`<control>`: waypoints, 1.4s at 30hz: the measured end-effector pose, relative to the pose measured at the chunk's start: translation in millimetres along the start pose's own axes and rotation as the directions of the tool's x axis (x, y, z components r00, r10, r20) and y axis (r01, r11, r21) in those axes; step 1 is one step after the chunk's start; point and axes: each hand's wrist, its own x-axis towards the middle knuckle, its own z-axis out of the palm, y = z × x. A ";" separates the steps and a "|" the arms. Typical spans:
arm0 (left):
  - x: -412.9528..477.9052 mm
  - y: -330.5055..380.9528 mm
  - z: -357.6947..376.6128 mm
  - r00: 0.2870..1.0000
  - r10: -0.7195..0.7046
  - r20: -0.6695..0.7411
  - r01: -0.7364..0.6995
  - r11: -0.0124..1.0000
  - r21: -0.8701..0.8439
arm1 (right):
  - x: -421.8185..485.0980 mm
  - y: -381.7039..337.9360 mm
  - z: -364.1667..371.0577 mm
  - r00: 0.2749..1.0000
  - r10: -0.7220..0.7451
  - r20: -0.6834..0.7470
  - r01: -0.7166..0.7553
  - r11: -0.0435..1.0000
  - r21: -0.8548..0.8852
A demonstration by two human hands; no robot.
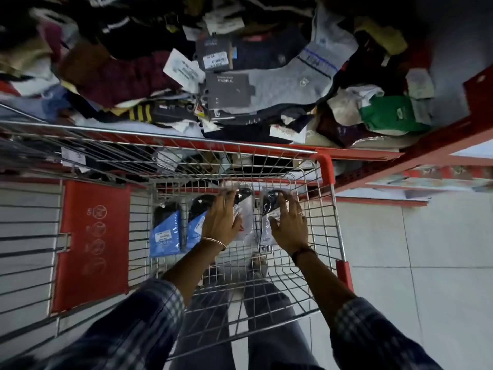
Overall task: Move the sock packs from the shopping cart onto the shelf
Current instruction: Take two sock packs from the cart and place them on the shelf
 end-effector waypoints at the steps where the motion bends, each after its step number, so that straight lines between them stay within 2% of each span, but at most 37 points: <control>1: 3.0 -1.3 3.6 0.999 -0.030 0.018 0.030 1.000 -0.002 | 2.4 -0.9 0.5 1.000 0.019 -0.002 -0.019 1.000 0.004; 6: 26.2 -6.3 43.6 0.946 -0.273 0.174 0.266 0.962 0.061 | 27.5 1.0 20.1 0.983 0.177 0.058 -0.175 0.984 -0.047; 10: 49.7 -2.2 59.3 0.930 -0.326 0.171 0.318 0.945 0.073 | 47.4 -3.5 30.2 0.971 0.235 0.051 -0.232 0.971 -0.053; 14: 75.3 -4.8 59.5 0.883 -0.438 0.170 0.446 0.895 -0.015 | 60.6 -4.4 38.6 0.967 0.250 0.043 -0.247 0.966 -0.077; 17: 84.9 -10.1 60.0 0.856 -0.476 0.199 0.491 0.871 -0.029 | 65.6 -4.6 43.8 0.966 0.259 0.017 -0.256 0.962 -0.092; 22: 86.3 -13.9 59.8 0.862 -0.472 0.182 0.486 0.873 -0.039 | 69.9 -4.4 47.0 0.956 0.293 0.014 -0.291 0.954 -0.076; 25: 80.5 -11.8 53.6 0.889 -0.434 0.145 0.442 0.897 -0.021 | 68.3 -2.7 42.6 0.957 0.291 -0.007 -0.291 0.957 0.001; 31: 53.9 2.2 21.2 0.923 -0.383 0.042 0.386 0.915 -0.119 | 43.6 -11.9 21.4 0.971 0.236 -0.030 -0.231 0.967 0.110; 35: 34.2 15.8 -15.0 0.921 -0.386 -0.051 0.369 0.907 -0.202 | 22.0 -29.8 -12.7 0.976 0.199 -0.086 -0.186 0.973 0.140; 39: 13.4 30.6 -48.1 0.927 -0.367 -0.084 0.343 0.915 -0.213 | -0.9 -46.5 -51.2 0.977 0.153 -0.151 -0.128 0.978 0.164; 42: -1.0 48.5 -85.0 0.932 -0.327 -0.158 0.276 0.921 -0.274 | -23.3 -62.3 -92.0 0.967 0.131 -0.218 -0.092 0.980 0.179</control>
